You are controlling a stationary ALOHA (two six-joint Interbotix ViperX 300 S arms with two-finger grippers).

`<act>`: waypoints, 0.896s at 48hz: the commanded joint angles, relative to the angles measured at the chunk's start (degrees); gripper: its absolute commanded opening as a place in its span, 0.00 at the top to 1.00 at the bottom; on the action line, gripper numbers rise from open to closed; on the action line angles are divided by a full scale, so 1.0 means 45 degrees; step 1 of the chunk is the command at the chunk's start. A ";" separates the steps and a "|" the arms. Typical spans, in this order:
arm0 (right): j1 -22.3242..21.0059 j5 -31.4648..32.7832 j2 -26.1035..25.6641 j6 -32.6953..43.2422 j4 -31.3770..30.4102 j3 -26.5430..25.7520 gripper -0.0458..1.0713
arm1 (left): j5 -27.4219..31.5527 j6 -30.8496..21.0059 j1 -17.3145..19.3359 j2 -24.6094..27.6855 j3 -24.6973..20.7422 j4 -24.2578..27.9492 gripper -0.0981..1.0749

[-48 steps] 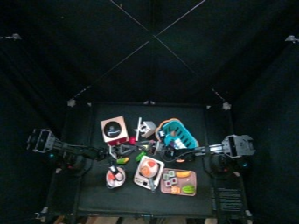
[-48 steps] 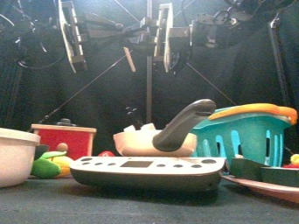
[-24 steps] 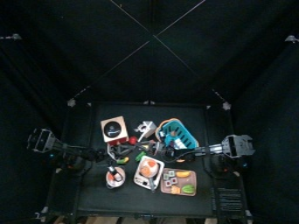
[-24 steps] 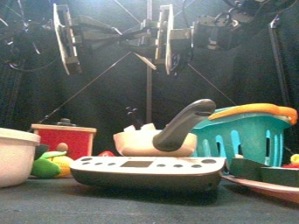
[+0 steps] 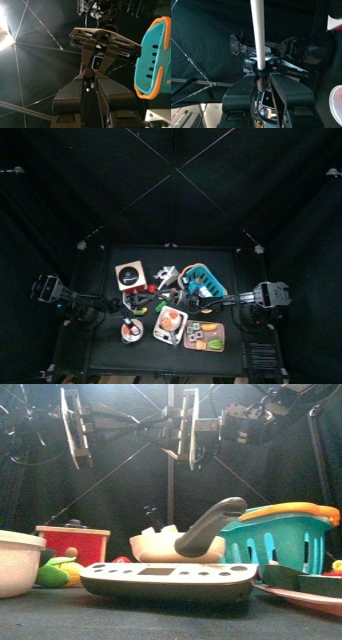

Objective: Grab sharpener with other hand

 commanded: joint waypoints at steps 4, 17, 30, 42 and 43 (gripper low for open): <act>0.0000 -0.0293 -0.0254 -0.0039 -0.0312 0.0137 0.38 | -0.0273 -0.0020 0.0039 -0.0176 -0.0098 -0.0234 0.53; 0.0000 -0.0586 -0.0254 -0.0059 -0.0820 0.0313 0.29 | -0.0273 -0.0156 0.0039 -0.0176 -0.0098 -0.0371 0.53; 0.0098 -0.0586 -0.0684 -0.0059 -0.2031 0.1270 0.29 | -0.0273 -0.1074 -0.0137 -0.0195 -0.0137 -0.0820 0.53; 0.0391 -0.0508 -0.1465 -0.0059 -0.3320 0.2188 0.29 | -0.0273 -0.3203 -0.0801 -0.0313 -0.0195 -0.1914 0.53; 0.0410 -0.0469 -0.1543 -0.0059 -0.3477 0.2266 0.29 | -0.0254 -0.3438 -0.0879 -0.0371 -0.0215 -0.1973 0.53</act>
